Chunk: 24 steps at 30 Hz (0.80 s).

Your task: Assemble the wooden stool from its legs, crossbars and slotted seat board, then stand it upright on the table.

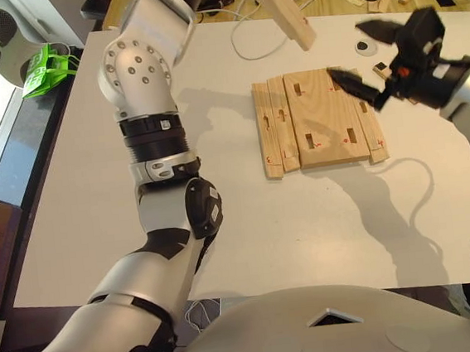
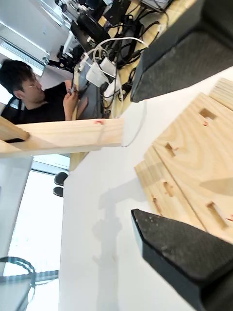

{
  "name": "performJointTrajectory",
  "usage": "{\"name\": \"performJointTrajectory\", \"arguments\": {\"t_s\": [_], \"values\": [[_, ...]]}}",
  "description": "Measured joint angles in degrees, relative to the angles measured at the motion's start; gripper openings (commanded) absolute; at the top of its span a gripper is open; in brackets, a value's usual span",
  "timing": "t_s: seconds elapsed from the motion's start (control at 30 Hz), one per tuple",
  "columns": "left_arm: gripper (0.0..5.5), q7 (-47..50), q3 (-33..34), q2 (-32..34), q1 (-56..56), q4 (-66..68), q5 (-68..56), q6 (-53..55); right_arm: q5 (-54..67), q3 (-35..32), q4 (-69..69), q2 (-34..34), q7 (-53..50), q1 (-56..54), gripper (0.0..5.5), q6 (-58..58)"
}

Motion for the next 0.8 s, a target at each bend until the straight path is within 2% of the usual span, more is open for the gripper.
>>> {"name": "performJointTrajectory", "arguments": {"t_s": [0.13, 0.23, 0.4, 0.53, 0.8], "values": [[1.02, 3.11, -3.51, 1.11, 1.06, -6.25, 4.65, 0.22, 1.49, -2.86, 0.64, -6.57, 5.78, 4.59, 3.51, 1.64], [1.02, 6.22, -5.45, -0.72, 3.66, -12.82, 4.82, 2.79, -3.40, -3.07, 8.41, -12.97, 9.68, 6.53, 2.90, -2.35], [1.02, 9.69, -7.06, -4.05, 6.74, -17.36, 4.81, 4.70, -16.82, 3.78, 26.52, -19.13, 13.56, 7.73, 2.08, -16.78], [1.02, 10.77, -7.24, -4.88, 7.00, -18.07, 5.33, 4.92, -19.82, 8.16, 32.63, -18.70, 17.25, 7.90, 1.38, -21.93], [1.02, 11.53, -7.12, -5.44, 6.66, -18.33, 5.22, 6.07, -25.37, 13.58, 44.01, -11.69, 15.79, 1.65, 0.08, -30.80]]}}
